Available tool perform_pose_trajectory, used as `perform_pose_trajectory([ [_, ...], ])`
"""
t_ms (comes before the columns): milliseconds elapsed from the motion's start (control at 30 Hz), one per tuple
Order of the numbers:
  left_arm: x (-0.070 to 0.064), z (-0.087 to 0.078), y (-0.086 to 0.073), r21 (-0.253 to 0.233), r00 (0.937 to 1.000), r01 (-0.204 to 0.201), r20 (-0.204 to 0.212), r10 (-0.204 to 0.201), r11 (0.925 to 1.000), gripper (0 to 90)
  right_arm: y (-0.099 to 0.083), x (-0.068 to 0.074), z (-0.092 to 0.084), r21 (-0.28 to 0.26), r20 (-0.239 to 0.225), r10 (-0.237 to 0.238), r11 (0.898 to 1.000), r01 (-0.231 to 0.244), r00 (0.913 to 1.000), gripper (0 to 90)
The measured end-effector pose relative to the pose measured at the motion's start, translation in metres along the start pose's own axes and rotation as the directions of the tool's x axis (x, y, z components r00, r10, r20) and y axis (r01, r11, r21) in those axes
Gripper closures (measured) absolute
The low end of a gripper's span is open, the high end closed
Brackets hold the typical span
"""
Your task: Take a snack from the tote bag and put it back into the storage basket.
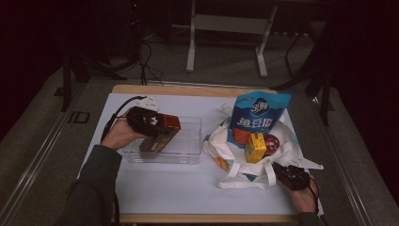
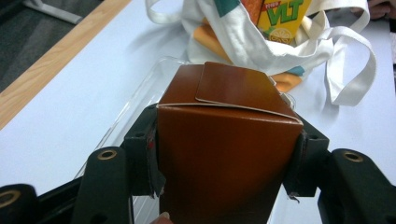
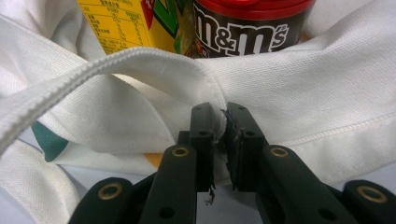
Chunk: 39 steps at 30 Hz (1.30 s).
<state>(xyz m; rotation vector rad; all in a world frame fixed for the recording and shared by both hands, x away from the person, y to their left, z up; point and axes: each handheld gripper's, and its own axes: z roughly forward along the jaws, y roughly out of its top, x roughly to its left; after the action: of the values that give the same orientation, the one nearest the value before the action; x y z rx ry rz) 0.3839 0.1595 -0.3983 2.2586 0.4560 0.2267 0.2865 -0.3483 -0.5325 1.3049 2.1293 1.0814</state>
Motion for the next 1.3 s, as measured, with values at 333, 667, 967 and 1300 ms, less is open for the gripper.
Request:
perform_pose_trajectory([
  [333, -0.013, 0.039, 0.018, 0.058, 0.9954, -0.027, 0.093, 0.022, 0.9979, 38.9, 0.0, 0.0, 0.0, -0.002, -0.003, 0.0, 1.0, 0.0, 1.0, 81.2],
  [667, -0.024, 0.073, 0.023, 0.122, 0.9897, -0.037, 0.142, 0.019, 0.9919, 36.6, 0.0, -0.001, 0.0, -0.001, -0.003, -0.001, 1.0, 0.001, 1.0, 81.2],
  [967, -0.027, 0.079, 0.02, 0.137, 0.9908, -0.031, 0.135, 0.013, 0.9901, 35.4, 0.0, -0.001, 0.0, -0.002, -0.003, -0.002, 1.0, 0.002, 1.0, 81.2],
  [1300, -0.032, 0.086, 0.014, 0.159, 0.9922, -0.032, 0.124, 0.012, 0.9867, 34.0, 0.0, 0.0, 0.0, -0.001, -0.003, -0.002, 1.0, 0.002, 1.0, 81.2],
])
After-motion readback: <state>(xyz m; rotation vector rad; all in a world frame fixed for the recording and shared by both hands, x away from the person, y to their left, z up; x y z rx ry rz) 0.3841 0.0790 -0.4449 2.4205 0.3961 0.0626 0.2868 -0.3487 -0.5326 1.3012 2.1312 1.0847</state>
